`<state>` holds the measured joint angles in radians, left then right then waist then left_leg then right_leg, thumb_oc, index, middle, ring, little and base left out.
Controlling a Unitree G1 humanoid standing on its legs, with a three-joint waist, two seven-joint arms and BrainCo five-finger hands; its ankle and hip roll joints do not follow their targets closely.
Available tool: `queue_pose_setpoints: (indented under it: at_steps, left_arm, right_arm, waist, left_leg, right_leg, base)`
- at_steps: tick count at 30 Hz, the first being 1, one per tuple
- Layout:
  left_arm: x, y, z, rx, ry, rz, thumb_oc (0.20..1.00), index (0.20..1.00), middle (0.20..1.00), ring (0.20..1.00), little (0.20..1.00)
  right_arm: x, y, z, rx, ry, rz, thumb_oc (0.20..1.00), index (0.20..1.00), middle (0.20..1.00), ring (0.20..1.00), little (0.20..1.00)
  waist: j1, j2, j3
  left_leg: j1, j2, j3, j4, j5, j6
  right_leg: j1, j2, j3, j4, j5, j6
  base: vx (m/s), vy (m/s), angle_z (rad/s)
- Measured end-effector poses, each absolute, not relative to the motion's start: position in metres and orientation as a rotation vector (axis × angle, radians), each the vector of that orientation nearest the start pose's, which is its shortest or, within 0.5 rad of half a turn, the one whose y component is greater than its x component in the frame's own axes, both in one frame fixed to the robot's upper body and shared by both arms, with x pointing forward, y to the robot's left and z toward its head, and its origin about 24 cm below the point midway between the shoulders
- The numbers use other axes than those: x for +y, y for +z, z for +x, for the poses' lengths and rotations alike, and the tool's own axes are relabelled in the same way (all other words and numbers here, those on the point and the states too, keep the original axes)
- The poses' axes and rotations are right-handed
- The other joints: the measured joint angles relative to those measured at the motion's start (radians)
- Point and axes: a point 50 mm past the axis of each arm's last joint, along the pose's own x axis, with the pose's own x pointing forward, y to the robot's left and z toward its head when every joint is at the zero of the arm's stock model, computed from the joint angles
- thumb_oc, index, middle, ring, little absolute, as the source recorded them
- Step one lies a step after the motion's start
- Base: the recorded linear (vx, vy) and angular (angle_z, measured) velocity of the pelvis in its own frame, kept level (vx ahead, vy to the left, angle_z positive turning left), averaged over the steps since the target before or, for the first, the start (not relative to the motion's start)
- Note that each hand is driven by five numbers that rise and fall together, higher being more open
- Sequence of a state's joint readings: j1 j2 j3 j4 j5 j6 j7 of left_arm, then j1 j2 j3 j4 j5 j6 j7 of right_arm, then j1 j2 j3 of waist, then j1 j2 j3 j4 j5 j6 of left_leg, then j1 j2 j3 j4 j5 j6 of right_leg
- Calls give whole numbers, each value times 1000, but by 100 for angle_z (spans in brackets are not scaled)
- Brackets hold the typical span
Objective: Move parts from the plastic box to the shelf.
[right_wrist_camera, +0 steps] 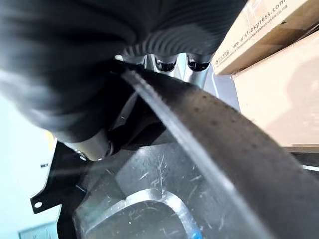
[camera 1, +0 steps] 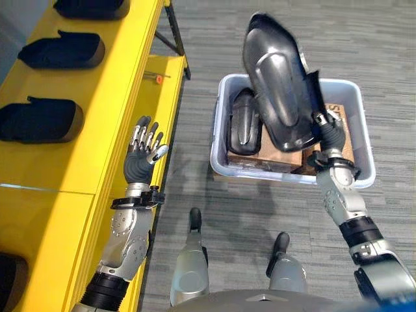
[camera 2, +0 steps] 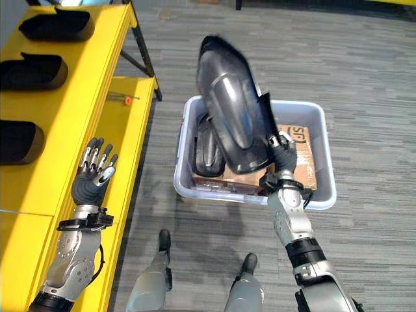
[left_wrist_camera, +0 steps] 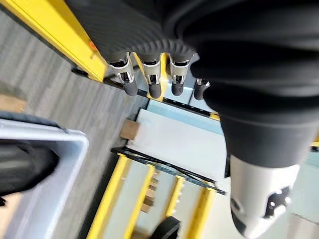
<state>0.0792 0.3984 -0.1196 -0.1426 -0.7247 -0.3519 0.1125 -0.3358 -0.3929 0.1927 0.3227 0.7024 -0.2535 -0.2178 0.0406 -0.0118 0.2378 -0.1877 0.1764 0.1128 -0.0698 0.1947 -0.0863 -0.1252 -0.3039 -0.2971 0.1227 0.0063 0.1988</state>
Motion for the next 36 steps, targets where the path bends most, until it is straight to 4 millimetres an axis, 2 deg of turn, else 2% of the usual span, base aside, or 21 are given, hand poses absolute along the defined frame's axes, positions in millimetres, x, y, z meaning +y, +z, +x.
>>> queue_pose_setpoints:
  at_steps: [6,8,9,10,11,12,13,14,15,16,17,18,19,24,28,29,31,32,33,34,36]
  left_arm:
    - [200,73,226,-239,55,-430,1000,1000,1000,1000,1000]
    - [202,62,216,-195,79,-437,1000,1000,1000,1000,1000]
    - [203,63,210,-202,90,-455,1000,1000,1000,1000,1000]
    - [204,57,197,-192,145,-504,1000,1000,1000,1000,1000]
    - [208,53,193,-175,168,-502,1000,1000,1000,1000,1000]
    - [214,55,194,-164,153,-462,1000,1000,1000,1000,1000]
    - [216,53,199,-144,134,-434,1000,1000,1000,1000,1000]
    - [209,55,203,-156,116,-467,1000,1000,1000,1000,1000]
    - [206,54,207,-161,119,-489,1000,1000,1000,1000,1000]
    - [206,54,207,-159,122,-494,1000,1000,1000,1000,1000]
    - [204,58,215,-171,96,-489,1000,1000,1000,1000,1000]
    - [192,71,233,-193,8,-469,1000,1000,1000,1000,1000]
    - [187,81,240,-234,-41,-464,1000,1000,1000,1000,1000]
    - [205,68,228,-181,27,-427,1000,1000,1000,1000,1000]
    - [209,69,228,-193,44,-415,1000,1000,1000,1000,1000]
    - [212,69,229,-197,61,-409,1000,1000,1000,1000,1000]
    - [216,66,230,-193,79,-387,1000,1000,1000,1000,1000]
    - [219,65,230,-193,93,-378,1000,1000,1000,1000,1000]
    - [225,64,231,-188,115,-367,1000,1000,1000,1000,1000]
    - [227,66,233,-197,113,-354,1000,1000,1000,1000,1000]
    - [220,65,231,-196,97,-359,1000,1000,1000,1000,1000]
  right_arm:
    - [-173,95,313,-184,62,335,200,200,200,200,200]
    - [-163,105,315,-202,139,312,200,200,200,200,200]
    - [-161,120,318,-222,187,268,200,200,200,200,200]
    - [-166,155,323,-313,265,147,200,200,200,200,200]
    - [-166,163,325,-338,275,137,200,200,200,200,200]
    - [-165,162,325,-346,264,183,200,200,200,200,200]
    - [-160,162,322,-353,276,209,200,200,200,200,200]
    - [-168,152,313,-329,272,201,200,200,200,200,200]
    - [-172,137,301,-306,249,246,200,200,200,200,200]
    - [-165,111,289,-245,222,344,200,200,200,200,200]
    - [-153,93,281,-196,182,456,200,200,200,200,200]
    - [-155,82,274,-167,135,524,200,200,200,200,200]
    - [-160,75,272,-137,112,528,200,200,200,200,200]
    - [-157,86,278,-179,130,533,200,200,200,200,200]
    - [-163,90,278,-212,94,557,200,200,200,200,200]
    - [-165,86,273,-202,88,556,200,200,200,200,200]
    - [-174,76,255,-187,42,576,200,200,200,200,200]
    - [-175,69,250,-159,31,576,200,200,200,200,200]
    - [-171,67,248,-152,53,583,200,200,200,200,200]
    - [-172,62,245,-136,50,583,200,200,200,200,200]
    - [-176,60,242,-131,48,570,200,200,200,200,200]
  waist:
    - [10,1,-28]
    - [55,19,-33]
    - [66,40,-29]
    - [94,99,-7]
    - [131,103,3]
    - [151,54,22]
    - [178,29,42]
    - [175,34,49]
    - [165,32,51]
    - [169,0,50]
    - [133,23,48]
    - [91,0,72]
    - [89,-1,74]
    - [136,-3,78]
    - [141,-15,75]
    - [135,-16,75]
    - [95,-22,61]
    - [82,-30,56]
    - [32,-25,57]
    - [1,-30,61]
    - [-27,-46,55]
  left_leg:
    - [67,38,-17,5,-8,-4]
    - [34,68,-79,30,-7,0]
    - [-17,87,-126,74,10,-37]
    - [-41,123,-214,25,51,-7]
    - [-49,123,-217,0,8,108]
    - [-78,109,-184,16,-186,93]
    - [-110,50,-126,159,-109,184]
    - [-107,25,-50,367,-137,226]
    - [-114,25,15,540,-227,114]
    - [-95,8,16,680,-304,44]
    - [2,5,22,513,-391,2]
    - [-8,-65,31,503,-360,27]
    - [-30,-109,12,538,-389,63]
    - [-85,-173,7,565,-406,101]
    - [-104,-257,-15,578,-404,152]
    - [-101,-288,-21,581,-412,186]
    - [-86,-306,-26,555,-392,174]
    - [-67,-327,-51,514,-367,231]
    - [-45,-331,-122,447,-323,228]
    - [-2,-325,-149,357,-266,207]
    - [57,-340,-152,274,-242,185]
  right_leg:
    - [31,23,0,110,-75,-22]
    - [4,51,-35,202,-124,-53]
    - [-17,73,-51,237,-151,-73]
    - [-16,123,-97,284,-204,-102]
    - [-25,128,-98,319,-227,-131]
    - [-27,92,-136,311,-239,-154]
    - [-13,52,-195,338,-245,-203]
    - [28,-5,-262,350,-262,-224]
    - [67,-21,-316,345,-257,-192]
    - [72,-48,-327,345,-257,-179]
    - [58,-63,-344,360,-232,-140]
    - [66,-146,-340,397,-198,-109]
    - [81,-175,-306,390,-201,-109]
    - [96,-202,-311,292,-113,-72]
    - [152,-284,-375,303,-83,-39]
    - [144,-301,-327,341,-54,-51]
    - [109,-324,-157,458,-15,-75]
    - [48,-275,-36,501,-38,-75]
    - [-12,-75,230,527,-132,-57]
    - [-57,47,307,545,-195,-73]
    - [-145,172,282,536,-222,-88]
  base:
    - [-52,-142,6]
    - [-223,-349,41]
    - [-136,-161,101]
    - [-106,-94,132]
    - [-210,-116,193]
    - [-123,-99,189]
    - [-166,-86,224]
    - [-13,22,208]
    - [-9,113,167]
    - [107,399,148]
    - [104,444,169]
    - [89,496,172]
    - [45,352,131]
    - [63,255,26]
    - [138,242,77]
    - [134,307,90]
    - [99,263,108]
    - [112,128,79]
    - [121,85,78]
    - [139,63,87]
    - [148,36,28]
